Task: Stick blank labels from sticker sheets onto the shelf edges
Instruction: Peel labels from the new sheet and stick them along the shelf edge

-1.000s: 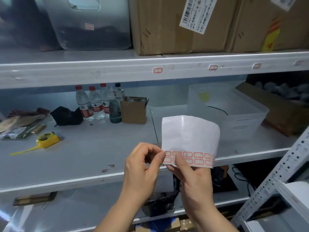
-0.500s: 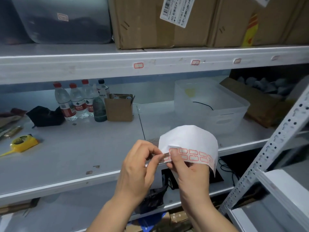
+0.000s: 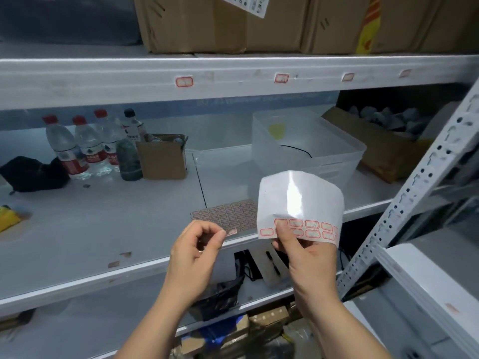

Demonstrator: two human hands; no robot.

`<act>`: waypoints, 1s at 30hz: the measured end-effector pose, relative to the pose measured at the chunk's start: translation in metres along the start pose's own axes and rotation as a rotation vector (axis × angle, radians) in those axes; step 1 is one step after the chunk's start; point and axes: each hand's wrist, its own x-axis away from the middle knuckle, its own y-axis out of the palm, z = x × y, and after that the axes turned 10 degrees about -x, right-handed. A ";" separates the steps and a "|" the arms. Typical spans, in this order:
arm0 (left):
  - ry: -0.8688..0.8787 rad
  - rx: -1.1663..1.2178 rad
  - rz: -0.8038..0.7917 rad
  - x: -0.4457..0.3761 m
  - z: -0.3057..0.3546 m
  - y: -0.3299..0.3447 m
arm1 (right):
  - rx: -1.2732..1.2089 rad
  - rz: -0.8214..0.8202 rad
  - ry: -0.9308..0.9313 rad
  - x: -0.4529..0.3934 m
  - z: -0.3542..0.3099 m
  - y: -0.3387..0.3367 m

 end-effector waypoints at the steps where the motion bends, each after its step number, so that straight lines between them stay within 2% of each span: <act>1: -0.009 -0.009 -0.008 0.003 -0.006 0.001 | 0.007 0.006 -0.015 -0.002 -0.001 -0.004; 6: -0.044 -0.082 -0.041 0.022 -0.040 0.014 | 0.035 0.010 -0.024 -0.007 0.002 -0.014; 12: -0.031 -0.302 0.059 0.035 -0.087 0.030 | 0.071 -0.017 0.021 -0.004 0.012 -0.027; 30: -0.146 -0.365 0.173 0.023 -0.138 0.063 | 0.192 -0.098 0.102 -0.021 0.042 -0.031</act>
